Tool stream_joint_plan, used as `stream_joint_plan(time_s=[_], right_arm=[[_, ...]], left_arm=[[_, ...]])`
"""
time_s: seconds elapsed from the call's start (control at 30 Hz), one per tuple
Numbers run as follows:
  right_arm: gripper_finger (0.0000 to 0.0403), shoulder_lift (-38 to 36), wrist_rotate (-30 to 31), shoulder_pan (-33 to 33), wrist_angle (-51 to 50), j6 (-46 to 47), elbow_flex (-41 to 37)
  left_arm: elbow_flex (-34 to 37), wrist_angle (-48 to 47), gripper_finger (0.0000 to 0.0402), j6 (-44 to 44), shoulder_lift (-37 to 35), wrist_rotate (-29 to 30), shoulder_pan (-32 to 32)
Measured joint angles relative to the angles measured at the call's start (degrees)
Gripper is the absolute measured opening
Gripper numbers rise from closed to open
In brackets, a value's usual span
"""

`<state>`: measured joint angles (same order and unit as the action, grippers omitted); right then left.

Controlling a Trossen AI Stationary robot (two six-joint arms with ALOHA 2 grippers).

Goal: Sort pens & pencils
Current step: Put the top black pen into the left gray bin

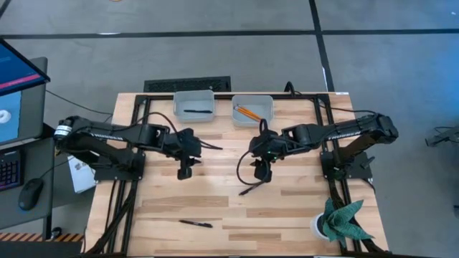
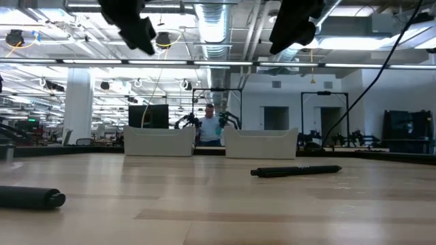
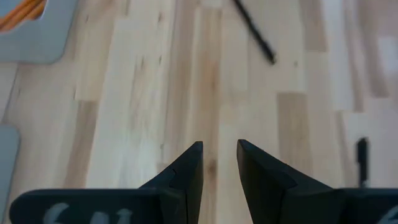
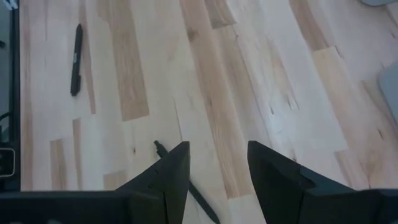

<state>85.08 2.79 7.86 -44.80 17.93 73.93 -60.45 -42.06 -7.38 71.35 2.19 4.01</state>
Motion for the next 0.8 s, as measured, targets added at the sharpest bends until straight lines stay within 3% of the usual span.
stream_joint_plan(time_s=[0.53, 0.8], right_arm=[[0.0239, 0.57, -2.56, 0.39, -1.07, -0.31, -0.26], [0.024, 0.58, -2.01, 3.81, -1.47, -4.7, -0.27]], left_arm=[[5.23, 1.4, 0.0089, -4.48, 0.0, 0.14, 0.0], [5.23, 2.62, 0.0089, -4.48, 0.0, 0.16, 0.0]])
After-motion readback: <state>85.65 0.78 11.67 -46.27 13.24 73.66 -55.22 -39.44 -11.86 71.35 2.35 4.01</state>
